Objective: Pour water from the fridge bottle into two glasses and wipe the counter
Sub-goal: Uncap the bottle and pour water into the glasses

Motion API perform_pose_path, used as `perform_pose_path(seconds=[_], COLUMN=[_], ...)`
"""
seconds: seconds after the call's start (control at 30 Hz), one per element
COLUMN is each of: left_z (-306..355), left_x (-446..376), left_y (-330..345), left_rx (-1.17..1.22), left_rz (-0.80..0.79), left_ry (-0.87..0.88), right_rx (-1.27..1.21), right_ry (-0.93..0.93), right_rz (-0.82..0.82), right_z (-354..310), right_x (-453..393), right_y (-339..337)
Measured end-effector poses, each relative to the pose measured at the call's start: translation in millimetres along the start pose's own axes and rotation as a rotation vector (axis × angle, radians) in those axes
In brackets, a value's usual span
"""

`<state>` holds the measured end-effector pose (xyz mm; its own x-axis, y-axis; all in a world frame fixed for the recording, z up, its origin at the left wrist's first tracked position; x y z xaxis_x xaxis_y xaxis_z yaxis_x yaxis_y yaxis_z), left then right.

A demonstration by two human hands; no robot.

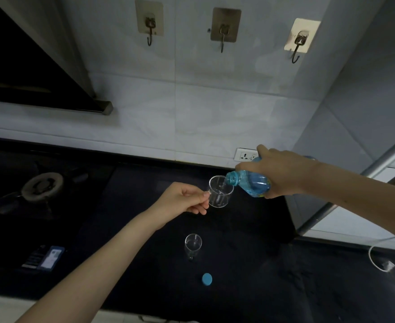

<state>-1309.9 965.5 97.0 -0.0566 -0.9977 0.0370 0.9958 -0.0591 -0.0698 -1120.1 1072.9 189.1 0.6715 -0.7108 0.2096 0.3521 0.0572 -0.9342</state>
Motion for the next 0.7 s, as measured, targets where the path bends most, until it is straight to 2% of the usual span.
perform_pose_path(seconds=[0.7], left_z=[-3.4], left_x=[6.2], left_y=[5.6], left_rx=[-0.007], left_rz=[0.012], left_ry=[-0.005], right_rx=[0.178], right_ry=[-0.024], right_rz=[0.032], right_z=[-6.0], right_x=[4.9], right_y=[0.6])
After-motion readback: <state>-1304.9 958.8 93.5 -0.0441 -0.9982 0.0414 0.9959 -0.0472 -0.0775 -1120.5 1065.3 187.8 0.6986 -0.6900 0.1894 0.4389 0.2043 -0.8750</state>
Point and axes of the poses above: each hand's wrist, its own x-axis away from the middle knuckle, its own y-axis out of the palm, z = x × y, the point moved 4 cm from there along -x, towards the middle knuckle, and after that the axes turned 9 degrees about y, right-handed, at the moved point
